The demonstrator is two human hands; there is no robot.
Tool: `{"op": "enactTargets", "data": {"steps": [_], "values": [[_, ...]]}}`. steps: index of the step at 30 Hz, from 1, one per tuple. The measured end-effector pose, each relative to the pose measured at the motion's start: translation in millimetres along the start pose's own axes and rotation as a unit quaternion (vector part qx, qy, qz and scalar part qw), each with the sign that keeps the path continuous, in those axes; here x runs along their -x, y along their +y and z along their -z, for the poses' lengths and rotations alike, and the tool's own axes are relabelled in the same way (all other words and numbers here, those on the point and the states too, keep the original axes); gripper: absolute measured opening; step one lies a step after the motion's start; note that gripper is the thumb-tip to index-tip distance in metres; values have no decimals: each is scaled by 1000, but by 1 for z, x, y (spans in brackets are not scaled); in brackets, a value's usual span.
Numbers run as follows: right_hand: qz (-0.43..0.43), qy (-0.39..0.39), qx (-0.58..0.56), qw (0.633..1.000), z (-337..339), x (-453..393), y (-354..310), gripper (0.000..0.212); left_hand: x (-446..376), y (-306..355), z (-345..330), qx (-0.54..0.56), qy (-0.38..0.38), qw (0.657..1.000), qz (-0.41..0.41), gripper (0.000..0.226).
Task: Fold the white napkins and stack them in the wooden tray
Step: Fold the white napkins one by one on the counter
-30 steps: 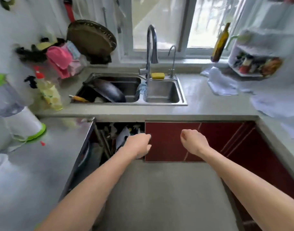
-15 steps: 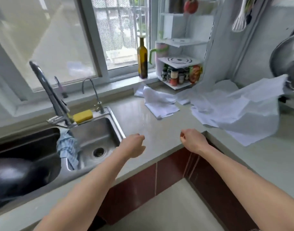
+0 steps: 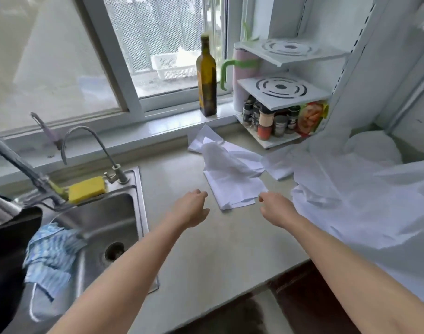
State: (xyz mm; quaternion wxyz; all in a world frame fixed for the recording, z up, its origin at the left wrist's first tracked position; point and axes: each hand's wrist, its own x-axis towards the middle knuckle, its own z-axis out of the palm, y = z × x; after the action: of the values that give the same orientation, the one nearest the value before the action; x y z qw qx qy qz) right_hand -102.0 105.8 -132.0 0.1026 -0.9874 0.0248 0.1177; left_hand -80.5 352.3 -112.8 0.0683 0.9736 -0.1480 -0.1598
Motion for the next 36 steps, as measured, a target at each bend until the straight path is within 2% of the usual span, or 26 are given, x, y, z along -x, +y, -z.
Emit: {"op": "enactTargets", "data": {"steps": [7, 11, 15, 17, 20, 22, 24, 26, 29, 32, 34, 36], "values": [[159, -76, 99, 979, -15, -94, 16, 33, -65, 35, -25, 59, 7, 996, 63, 53], [240, -85, 157, 954, -28, -119, 16, 32, -82, 39, -47, 62, -3, 994, 86, 59], [297, -72, 194, 932, -32, -130, 17, 35, -95, 35, -63, 54, 8, 993, 104, 57], [303, -81, 190, 930, -28, -132, 16, 28, -99, 34, -68, 55, 17, 991, 117, 50], [250, -67, 102, 960, -17, -132, 10, 21, -101, 32, -72, 107, 68, 979, 160, 32], [218, -55, -33, 974, -7, -131, 2, 16, -97, 28, -70, 165, 112, 961, 193, 27], [216, -36, -139, 966, 6, -131, -7, 17, -89, 21, -64, 223, 160, 933, 234, 23], [223, -14, -177, 959, 19, -132, -15, 20, -81, 14, -51, 299, 187, 893, 278, 20], [209, 4, -217, 954, 41, -125, -36, 19, -64, -1, -27, 429, 198, 833, 287, 17], [218, -3, -182, 959, 68, -114, -56, 11, -45, -21, -3, 454, 215, 816, 287, 25], [239, -72, -116, 961, 87, -101, -66, 8, -33, -37, 13, 489, 225, 791, 290, 30], [249, -156, -69, 953, 102, -83, -78, 19, -21, -48, 31, 549, 233, 747, 293, 31]]}}
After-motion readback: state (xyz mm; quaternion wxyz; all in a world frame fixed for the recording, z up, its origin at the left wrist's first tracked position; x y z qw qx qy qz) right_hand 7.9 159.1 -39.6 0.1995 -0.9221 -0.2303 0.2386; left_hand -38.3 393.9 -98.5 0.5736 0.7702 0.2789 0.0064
